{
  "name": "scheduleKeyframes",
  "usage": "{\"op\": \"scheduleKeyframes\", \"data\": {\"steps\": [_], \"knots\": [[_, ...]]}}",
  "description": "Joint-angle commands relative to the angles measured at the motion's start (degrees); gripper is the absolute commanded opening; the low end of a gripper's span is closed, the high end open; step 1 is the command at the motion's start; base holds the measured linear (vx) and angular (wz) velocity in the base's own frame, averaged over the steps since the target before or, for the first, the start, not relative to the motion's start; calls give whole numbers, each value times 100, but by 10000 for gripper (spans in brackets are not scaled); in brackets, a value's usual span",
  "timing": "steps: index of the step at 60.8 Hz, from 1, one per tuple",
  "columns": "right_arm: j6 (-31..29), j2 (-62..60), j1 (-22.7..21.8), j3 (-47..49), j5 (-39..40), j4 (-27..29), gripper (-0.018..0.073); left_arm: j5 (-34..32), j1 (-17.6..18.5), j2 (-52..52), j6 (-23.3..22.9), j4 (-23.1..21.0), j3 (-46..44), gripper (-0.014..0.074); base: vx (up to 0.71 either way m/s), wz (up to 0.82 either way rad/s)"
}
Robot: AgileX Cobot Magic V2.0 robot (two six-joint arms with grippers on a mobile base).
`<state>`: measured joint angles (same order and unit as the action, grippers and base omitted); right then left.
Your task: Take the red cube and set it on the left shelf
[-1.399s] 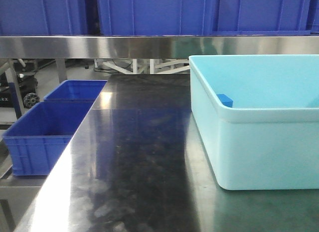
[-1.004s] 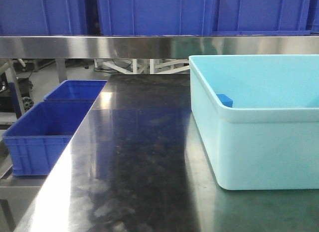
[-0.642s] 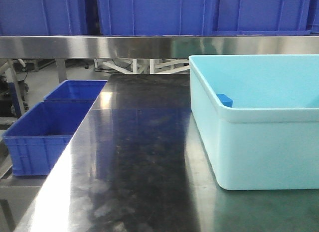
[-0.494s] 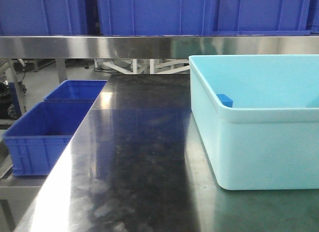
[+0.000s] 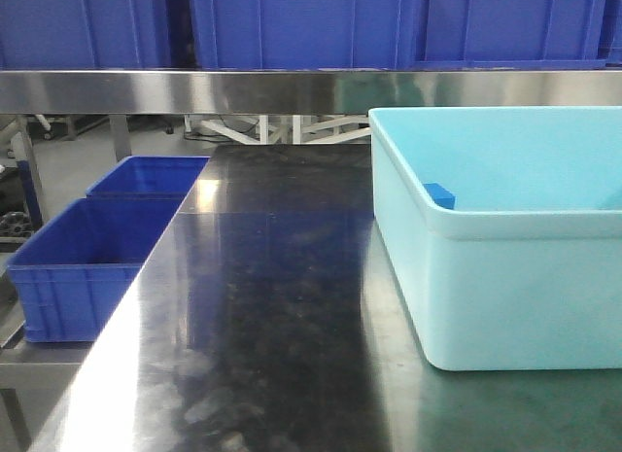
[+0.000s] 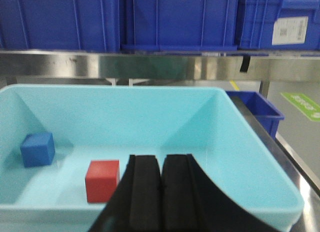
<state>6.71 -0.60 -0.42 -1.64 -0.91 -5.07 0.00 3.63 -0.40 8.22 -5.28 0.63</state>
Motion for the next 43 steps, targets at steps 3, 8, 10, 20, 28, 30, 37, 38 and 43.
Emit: {"op": "scheduleKeyframes", "data": {"steps": [3, 8, 10, 20, 28, 30, 37, 38, 43], "knots": [[76, -96, -34, 137, 734, -9, 52, -478, 16, 40, 8, -32, 126, 106, 0, 0], [81, -96, -20, 143, 734, -9, 52, -478, 16, 40, 8, -32, 126, 106, 0, 0], [81, -63, 3, 149, 742, -9, 52, -478, 16, 40, 8, -32, 126, 106, 0, 0], [513, 805, 2, 534, 848, 13, 52, -478, 16, 40, 8, -32, 126, 106, 0, 0], [538, 1950, 2, 1242, 999, 13, 52, -478, 16, 40, 8, -32, 126, 106, 0, 0], [538, 2220, 2, 1434, 999, 13, 52, -478, 16, 40, 8, -32, 126, 106, 0, 0], [543, 3228, 60, 2298, 882, 13, 52, -478, 16, 40, 8, -32, 126, 106, 0, 0], [549, 3406, 72, 2402, 853, 13, 52, -478, 16, 40, 8, -32, 126, 106, 0, 0], [638, 4115, 186, 3016, 670, 13, 52, -478, 16, 40, 8, -32, 126, 106, 0, 0]]}}
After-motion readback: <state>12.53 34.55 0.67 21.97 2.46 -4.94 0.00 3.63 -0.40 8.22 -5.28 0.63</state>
